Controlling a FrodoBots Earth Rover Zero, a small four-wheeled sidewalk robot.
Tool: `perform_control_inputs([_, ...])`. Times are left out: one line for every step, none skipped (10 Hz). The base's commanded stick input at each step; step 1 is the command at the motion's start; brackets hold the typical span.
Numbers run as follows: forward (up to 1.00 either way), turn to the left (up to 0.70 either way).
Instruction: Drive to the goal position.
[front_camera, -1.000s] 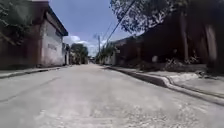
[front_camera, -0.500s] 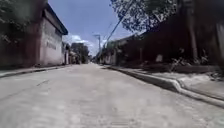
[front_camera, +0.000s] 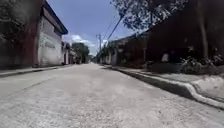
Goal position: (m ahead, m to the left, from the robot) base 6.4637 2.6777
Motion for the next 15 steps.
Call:
perform_control_inputs([0.85,0.01])
perform_control_inputs([0.85,0.01])
perform_control_inputs([0.85,0.01])
perform_control_inputs([0.85,0.01])
perform_control_inputs([0.85,0.01])
perform_control_inputs([0.85,0.01])
perform_control_inputs([0.85,0.01])
perform_control_inputs([0.85,0.01])
perform_control_inputs([0.85,0.01])
perform_control_inputs([0.85,0.01])
perform_control_inputs([0.85,0.01])
perform_control_inputs([0.85,0.01])
perform_control_inputs([0.85,0.02])
perform_control_inputs([0.88,0.02])
perform_control_inputs([1.0,0.02])
